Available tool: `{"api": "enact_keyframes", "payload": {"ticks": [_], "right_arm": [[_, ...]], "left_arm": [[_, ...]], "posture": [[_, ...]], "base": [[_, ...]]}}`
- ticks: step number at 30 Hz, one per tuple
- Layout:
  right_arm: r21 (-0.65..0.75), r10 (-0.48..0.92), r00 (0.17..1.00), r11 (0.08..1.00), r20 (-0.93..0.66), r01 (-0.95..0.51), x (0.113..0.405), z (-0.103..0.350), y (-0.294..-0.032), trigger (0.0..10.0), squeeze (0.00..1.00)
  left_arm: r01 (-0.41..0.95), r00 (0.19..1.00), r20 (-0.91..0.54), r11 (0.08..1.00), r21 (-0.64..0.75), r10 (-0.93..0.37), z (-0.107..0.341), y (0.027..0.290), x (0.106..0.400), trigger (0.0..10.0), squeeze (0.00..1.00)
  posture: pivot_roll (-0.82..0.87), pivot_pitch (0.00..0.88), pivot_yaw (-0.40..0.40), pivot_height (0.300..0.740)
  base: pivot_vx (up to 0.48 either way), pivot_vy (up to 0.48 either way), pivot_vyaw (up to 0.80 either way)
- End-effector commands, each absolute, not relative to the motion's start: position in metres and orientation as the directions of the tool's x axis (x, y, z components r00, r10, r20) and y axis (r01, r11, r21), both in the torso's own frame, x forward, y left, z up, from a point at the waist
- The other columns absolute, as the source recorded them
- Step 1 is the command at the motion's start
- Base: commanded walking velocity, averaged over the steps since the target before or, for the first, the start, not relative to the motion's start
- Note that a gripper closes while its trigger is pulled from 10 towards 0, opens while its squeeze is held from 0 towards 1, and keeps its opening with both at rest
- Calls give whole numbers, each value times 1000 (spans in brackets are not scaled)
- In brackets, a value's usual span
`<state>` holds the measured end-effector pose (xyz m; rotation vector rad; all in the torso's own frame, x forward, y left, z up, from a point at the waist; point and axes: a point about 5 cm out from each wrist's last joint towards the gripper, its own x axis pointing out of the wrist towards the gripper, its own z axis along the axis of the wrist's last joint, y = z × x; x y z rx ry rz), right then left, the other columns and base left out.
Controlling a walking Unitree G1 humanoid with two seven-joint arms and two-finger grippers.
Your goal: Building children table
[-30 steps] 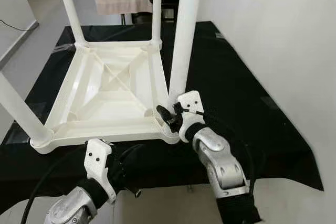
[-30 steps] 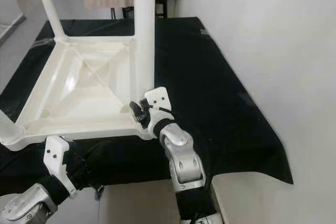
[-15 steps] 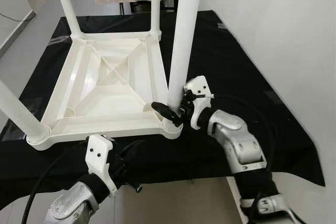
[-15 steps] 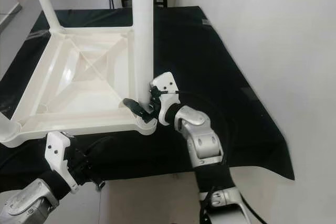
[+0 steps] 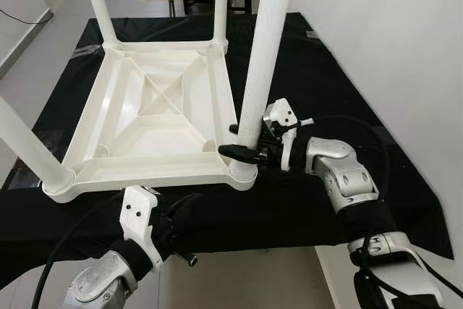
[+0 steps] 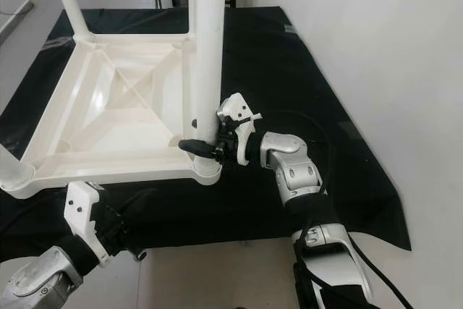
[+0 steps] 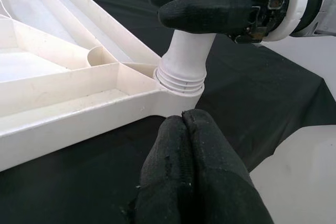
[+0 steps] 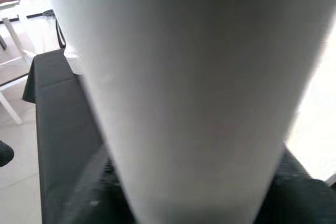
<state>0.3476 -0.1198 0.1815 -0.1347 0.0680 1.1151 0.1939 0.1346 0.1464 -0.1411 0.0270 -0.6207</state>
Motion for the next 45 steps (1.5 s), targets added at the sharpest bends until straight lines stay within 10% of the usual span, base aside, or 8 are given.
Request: {"api": "enact_keyframes", "payload": {"ticks": [1,27,28,29,32,38,39,45], "right_arm": [[-62,889,442,437,-120,-897,348,181,-125,0,0],[-53,441,868,885,-228,-463,302,127,-87,0,0],[-40,427,874,894,-232,-447,302,128,-88,10000,0],[-12,437,869,892,-233,-452,302,130,-87,10000,639],[123,510,841,860,-179,-495,306,142,-82,10000,1000],[214,607,791,785,-78,-582,317,157,-86,10000,1000],[190,697,717,707,-19,-682,323,168,-92,10000,0],[161,832,554,544,22,-823,329,178,-107,10000,0]], "left_arm": [[577,813,6,804,-144,-582,145,133,191,10000,0],[560,827,25,817,-137,-562,146,135,197,10000,0],[560,826,25,817,-137,-563,146,135,198,10000,0],[564,824,24,815,-137,-566,145,135,198,10000,0],[569,820,23,810,-139,-572,145,135,199,10000,0],[570,819,24,809,-140,-573,145,135,199,10000,0],[570,819,25,809,-142,-573,145,134,199,10000,0],[572,818,29,808,-146,-574,145,132,199,10000,0]], "posture": [[112,100,-56,740],[68,98,-88,740],[68,96,-87,740],[68,94,-84,740],[66,91,-78,740],[71,87,-79,740],[71,88,-82,740],[78,86,-84,740]], "base": [[0,0,0],[0,0,0],[0,0,0],[0,0,0],[0,0,0],[0,0,0],[0,0,0],[0,0,0]]}}
